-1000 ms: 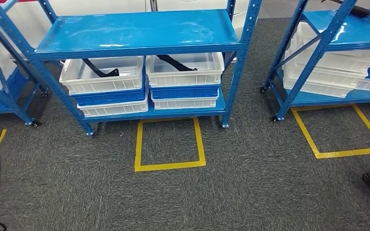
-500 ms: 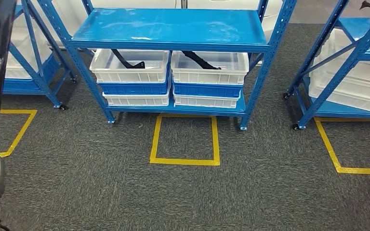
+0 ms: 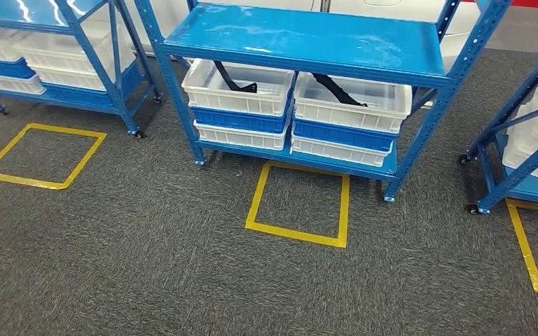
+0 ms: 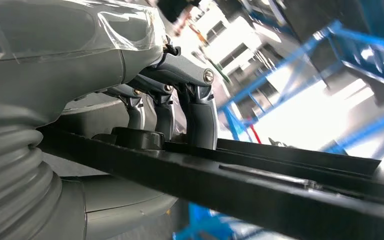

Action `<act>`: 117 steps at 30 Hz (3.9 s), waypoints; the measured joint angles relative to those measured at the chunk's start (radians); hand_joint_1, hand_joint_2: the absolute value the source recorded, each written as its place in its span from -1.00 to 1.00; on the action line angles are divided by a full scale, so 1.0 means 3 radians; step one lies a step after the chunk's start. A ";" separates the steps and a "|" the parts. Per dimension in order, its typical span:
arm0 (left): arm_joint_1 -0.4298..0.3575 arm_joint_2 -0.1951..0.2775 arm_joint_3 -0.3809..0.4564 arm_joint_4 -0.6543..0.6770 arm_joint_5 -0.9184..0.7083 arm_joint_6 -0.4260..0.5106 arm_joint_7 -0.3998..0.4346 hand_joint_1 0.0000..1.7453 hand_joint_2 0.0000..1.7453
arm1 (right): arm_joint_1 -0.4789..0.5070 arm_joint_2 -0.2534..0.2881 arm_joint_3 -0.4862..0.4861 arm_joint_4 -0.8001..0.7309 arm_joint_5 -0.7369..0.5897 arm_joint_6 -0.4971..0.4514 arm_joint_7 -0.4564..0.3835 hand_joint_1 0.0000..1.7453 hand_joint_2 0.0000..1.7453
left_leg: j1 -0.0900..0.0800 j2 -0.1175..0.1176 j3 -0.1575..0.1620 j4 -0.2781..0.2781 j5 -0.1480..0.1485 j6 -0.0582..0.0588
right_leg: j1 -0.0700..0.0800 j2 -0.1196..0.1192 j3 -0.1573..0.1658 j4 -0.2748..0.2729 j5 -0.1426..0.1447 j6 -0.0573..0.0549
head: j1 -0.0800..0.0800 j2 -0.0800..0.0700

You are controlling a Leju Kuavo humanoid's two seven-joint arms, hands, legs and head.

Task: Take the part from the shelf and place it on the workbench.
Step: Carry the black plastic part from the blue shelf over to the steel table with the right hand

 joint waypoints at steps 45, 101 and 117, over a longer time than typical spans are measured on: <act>-0.0514 0.0194 -0.0258 -0.0181 -0.0210 -0.0298 0.0372 1.00 1.00 | -0.0252 -0.0337 0.0121 -0.0036 0.0664 -0.0231 0.0387 -1.00 -1.00 | 0.0055 -0.0626 -0.0203 0.0125 0.0101 -0.0010 | -0.0072 0.0617 -0.0078 0.0141 -0.0039 0.0075 | -0.0004 0.0000; -0.1282 0.0119 -0.1061 0.0340 -0.0144 -0.0470 0.0128 1.00 1.00 | -0.0401 -0.0501 0.0133 -0.0273 0.1412 0.0259 0.0822 -1.00 -1.00 | 0.0069 -0.0447 -0.0253 0.0125 0.0154 0.0072 | -0.0081 0.0360 -0.0567 0.0989 -0.0318 0.0155 | 0.0007 0.0000; -0.1322 0.0108 -0.1110 0.0435 -0.0087 -0.0491 0.0127 1.00 1.00 | -0.0412 -0.0498 0.0074 -0.0289 0.1488 0.0275 0.0829 -1.00 -1.00 | 0.0065 -0.0219 -0.0631 0.0877 -0.0118 -0.0060 | -0.0039 0.0109 -0.0203 0.0175 0.0020 0.0006 | -0.0010 0.0000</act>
